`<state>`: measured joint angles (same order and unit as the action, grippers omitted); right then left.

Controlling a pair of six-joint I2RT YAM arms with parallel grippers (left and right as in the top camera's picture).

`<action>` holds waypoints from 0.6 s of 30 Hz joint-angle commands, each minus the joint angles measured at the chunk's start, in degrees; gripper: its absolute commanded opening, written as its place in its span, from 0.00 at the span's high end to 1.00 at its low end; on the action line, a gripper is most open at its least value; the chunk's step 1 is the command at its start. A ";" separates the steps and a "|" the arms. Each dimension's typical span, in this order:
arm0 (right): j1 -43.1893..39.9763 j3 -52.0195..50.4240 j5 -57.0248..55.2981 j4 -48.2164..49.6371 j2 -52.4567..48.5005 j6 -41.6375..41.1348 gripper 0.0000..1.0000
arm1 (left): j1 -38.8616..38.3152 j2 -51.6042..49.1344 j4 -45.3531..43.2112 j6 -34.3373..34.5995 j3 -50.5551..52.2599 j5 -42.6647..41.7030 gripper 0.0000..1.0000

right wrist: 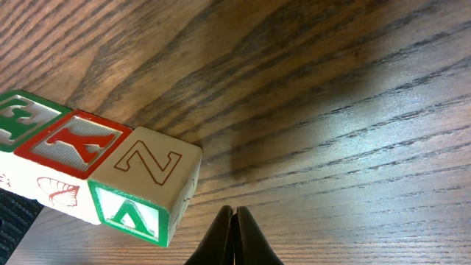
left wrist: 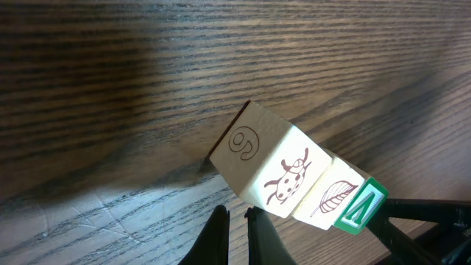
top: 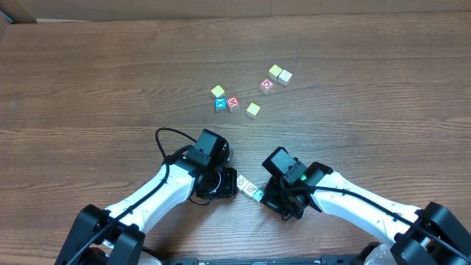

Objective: Flip 3 blocks

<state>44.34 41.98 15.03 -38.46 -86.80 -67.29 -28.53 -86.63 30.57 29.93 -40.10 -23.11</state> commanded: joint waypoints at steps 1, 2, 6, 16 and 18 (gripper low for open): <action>0.28 -0.04 -0.37 0.13 -0.33 -0.22 0.96 | -0.37 -0.26 -0.22 1.01 0.52 0.59 0.96; 0.28 -0.04 -0.37 0.02 -0.33 -0.24 0.96 | -0.39 -0.26 -0.24 0.98 0.52 0.59 0.96; 0.28 -0.04 -0.39 0.02 -0.33 -0.22 0.96 | -0.39 -0.26 -0.24 1.01 0.52 0.59 0.96; 0.28 -0.04 -0.37 -0.02 -0.33 -0.22 0.96 | -0.48 -0.26 -0.46 1.40 0.52 0.59 0.96; 0.28 -0.04 -0.37 -0.02 -0.33 -0.22 0.96 | -0.48 -0.26 -0.44 1.40 0.52 0.59 0.96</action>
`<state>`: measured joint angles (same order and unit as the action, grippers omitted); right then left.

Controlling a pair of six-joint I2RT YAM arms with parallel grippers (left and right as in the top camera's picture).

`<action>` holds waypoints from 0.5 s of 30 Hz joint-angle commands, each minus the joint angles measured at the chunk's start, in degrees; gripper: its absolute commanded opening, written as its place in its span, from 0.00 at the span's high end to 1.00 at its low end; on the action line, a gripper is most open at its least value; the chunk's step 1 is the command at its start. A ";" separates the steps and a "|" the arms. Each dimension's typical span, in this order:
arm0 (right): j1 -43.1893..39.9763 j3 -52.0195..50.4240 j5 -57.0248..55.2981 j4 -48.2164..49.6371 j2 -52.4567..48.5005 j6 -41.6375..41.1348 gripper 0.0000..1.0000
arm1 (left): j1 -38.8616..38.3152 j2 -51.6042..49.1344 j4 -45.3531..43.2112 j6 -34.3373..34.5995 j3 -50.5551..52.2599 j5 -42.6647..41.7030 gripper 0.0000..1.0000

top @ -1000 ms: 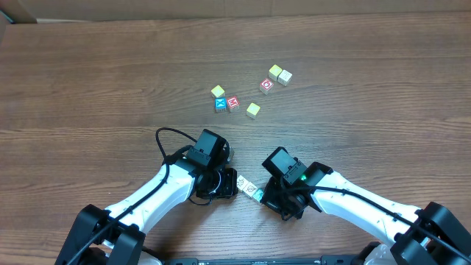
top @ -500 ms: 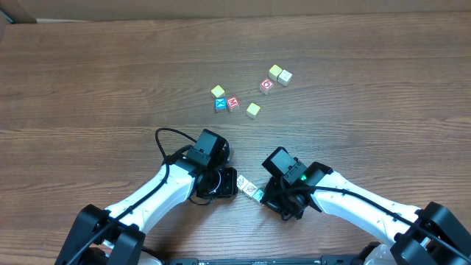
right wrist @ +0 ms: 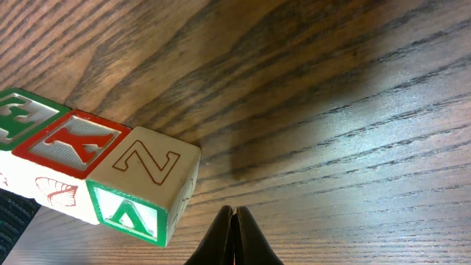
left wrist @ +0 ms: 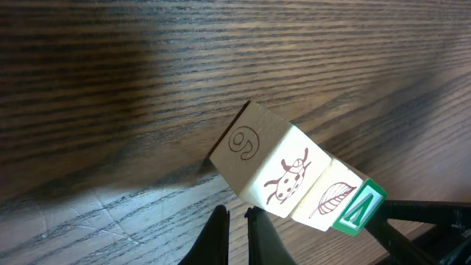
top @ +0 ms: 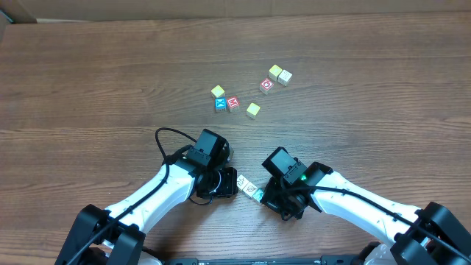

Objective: Flip 3 blocks

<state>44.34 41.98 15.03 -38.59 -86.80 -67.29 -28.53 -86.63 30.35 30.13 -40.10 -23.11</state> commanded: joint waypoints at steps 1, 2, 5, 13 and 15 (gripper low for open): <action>0.28 -0.04 -0.37 0.11 -0.33 -0.22 0.96 | -0.48 -0.26 -0.22 1.22 0.52 0.59 0.96; 0.28 -0.04 -0.37 0.11 -0.33 -0.22 0.96 | -0.48 -0.26 -0.24 1.25 0.52 0.59 0.96; 0.28 -0.04 -0.37 0.13 -0.33 -0.22 0.96 | -0.48 -0.26 -0.44 1.44 0.52 0.59 0.96; 0.28 -0.04 -0.39 -0.42 -0.33 -0.22 0.96 | -0.48 -0.26 -0.15 1.44 0.52 0.11 0.96; 0.28 -0.04 -0.39 -0.59 -0.33 -0.22 0.96 | -0.48 -0.22 0.02 1.42 0.52 -0.79 0.96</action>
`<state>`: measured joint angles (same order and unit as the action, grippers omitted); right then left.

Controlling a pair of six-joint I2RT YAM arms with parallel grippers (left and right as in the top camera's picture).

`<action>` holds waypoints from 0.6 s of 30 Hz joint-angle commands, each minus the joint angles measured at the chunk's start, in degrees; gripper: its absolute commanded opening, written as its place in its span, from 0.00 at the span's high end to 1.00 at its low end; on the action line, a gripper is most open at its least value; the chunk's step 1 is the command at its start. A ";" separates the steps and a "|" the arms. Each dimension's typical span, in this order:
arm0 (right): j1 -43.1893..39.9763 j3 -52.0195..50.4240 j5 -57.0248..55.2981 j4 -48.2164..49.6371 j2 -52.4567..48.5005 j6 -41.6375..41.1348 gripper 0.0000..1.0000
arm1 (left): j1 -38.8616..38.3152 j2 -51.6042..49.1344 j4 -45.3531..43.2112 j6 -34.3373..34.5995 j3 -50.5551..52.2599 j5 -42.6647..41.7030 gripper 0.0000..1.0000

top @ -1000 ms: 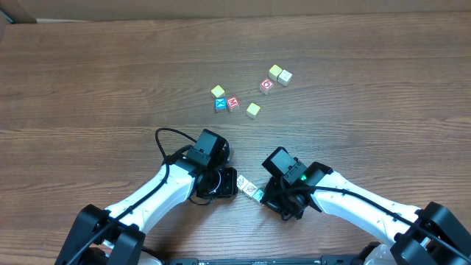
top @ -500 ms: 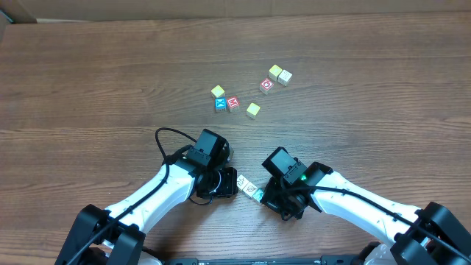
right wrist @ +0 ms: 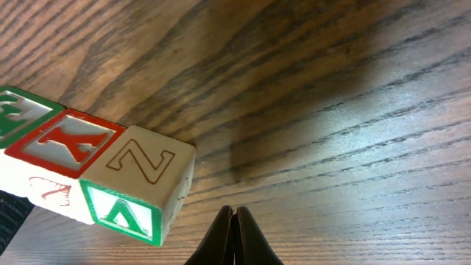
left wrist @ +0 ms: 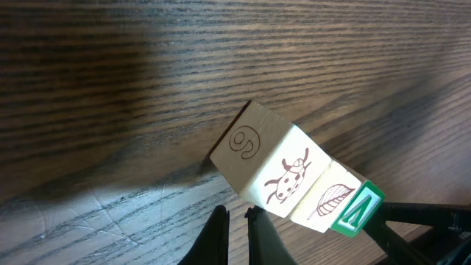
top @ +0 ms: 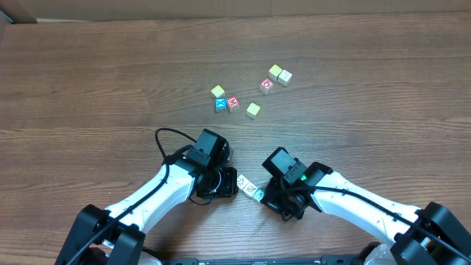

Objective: Flip 3 blocks

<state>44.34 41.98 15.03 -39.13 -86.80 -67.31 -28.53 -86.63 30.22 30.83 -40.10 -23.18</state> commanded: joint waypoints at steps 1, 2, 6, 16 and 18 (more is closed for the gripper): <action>0.28 -0.04 -0.39 -0.17 -0.33 -0.20 0.96 | -0.48 -0.07 0.20 0.76 0.52 -0.87 0.96; 0.28 -0.04 -0.39 -0.22 -0.33 -0.20 0.96 | -0.48 0.31 0.37 0.85 0.52 -0.81 0.96; 0.26 -0.04 -0.44 -0.20 -0.33 -0.20 0.96 | -0.33 3.87 1.33 0.92 0.50 -0.22 0.96; 0.17 -0.02 -5.42 0.31 -0.33 0.57 0.96 | 0.00 11.30 8.52 0.94 0.50 6.25 0.96; 0.17 -0.02 -6.75 1.73 -0.33 2.91 0.96 | 0.48 11.30 8.79 0.94 0.50 6.23 0.96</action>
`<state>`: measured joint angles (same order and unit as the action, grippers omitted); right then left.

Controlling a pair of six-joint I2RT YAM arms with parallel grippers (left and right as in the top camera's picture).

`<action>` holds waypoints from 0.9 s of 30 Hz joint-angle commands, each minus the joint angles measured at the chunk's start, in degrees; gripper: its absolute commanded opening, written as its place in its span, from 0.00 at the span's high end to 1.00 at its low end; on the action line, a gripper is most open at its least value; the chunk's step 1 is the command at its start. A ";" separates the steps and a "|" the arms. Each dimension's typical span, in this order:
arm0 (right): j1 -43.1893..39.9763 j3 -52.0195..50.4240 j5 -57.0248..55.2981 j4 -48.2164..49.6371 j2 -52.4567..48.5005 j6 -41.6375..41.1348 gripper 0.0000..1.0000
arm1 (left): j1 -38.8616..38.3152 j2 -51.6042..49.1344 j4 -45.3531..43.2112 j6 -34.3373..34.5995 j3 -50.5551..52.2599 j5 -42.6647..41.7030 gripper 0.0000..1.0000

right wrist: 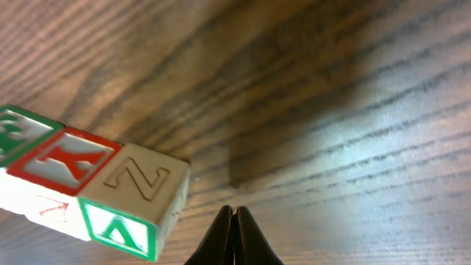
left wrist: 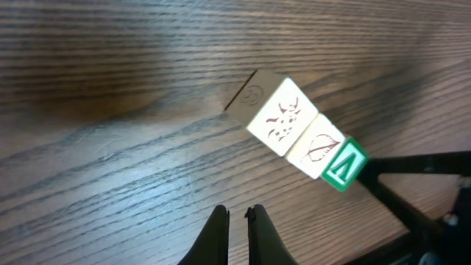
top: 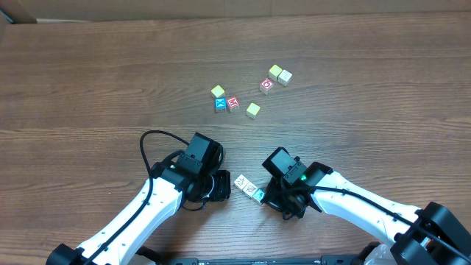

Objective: Flip 3 blocks

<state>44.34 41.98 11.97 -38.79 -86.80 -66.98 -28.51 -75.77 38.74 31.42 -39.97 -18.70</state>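
Three wooden blocks lie in a short row [top: 249,188] on the table between my two grippers. From the right wrist their tops read a green letter [right wrist: 15,125], a red K [right wrist: 70,151] and a tan Z [right wrist: 136,180], with a green A on the Z block's side. The left wrist view shows a ladybug face [left wrist: 282,118], a leaf face [left wrist: 314,147] and the green A [left wrist: 344,163]. My left gripper [top: 223,185] [left wrist: 236,213] sits a little left of the row, its jaws nearly together and holding nothing. My right gripper [top: 266,197] [right wrist: 234,212] is shut and empty, just beside the Z block.
Several loose blocks sit farther back: a yellow one [top: 218,91], a blue [top: 219,104] and red pair [top: 233,103], a yellow-green one [top: 253,110], a red one [top: 266,85] and two pale ones [top: 279,73]. The left arm's black cable [top: 147,140] loops over the table.
My left gripper has drawn back to the left, away from the row; the blocks look smaller and farther in its view. The row and my right gripper have barely moved.
At every earlier moment both grippers stood close against the ends of the three-block row, the left by the ladybug block and the right by the Z block, with almost nothing changing. Now the left gripper stands apart from the row.
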 commanded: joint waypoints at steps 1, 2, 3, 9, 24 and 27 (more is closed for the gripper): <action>0.17 -0.02 -4.00 2.34 -0.33 3.91 0.96 | 0.72 0.44 0.20 0.35 0.37 1.77 0.96; 0.17 -0.02 -4.09 3.23 -0.33 5.01 0.96 | 1.05 0.44 0.17 0.35 0.37 1.79 0.96; 0.17 -0.02 -4.07 4.28 -0.33 6.27 0.96 | 1.46 0.44 0.13 0.33 0.37 1.77 0.96; 0.17 -0.02 -3.13 7.50 -0.33 11.04 0.96 | 2.64 0.44 0.00 0.31 0.37 1.75 0.96; 0.24 -0.02 0.46 4.00 -0.33 8.04 0.96 | 2.73 -0.42 -1.33 -1.73 0.37 7.76 0.96; 0.35 -0.02 3.19 3.98 -0.33 8.07 0.96 | 2.95 -2.73 -3.76 -4.74 0.37 7.98 0.96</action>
<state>44.34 41.98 12.14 -34.79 -86.80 -58.50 -26.13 -76.42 36.16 30.22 -39.92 -13.15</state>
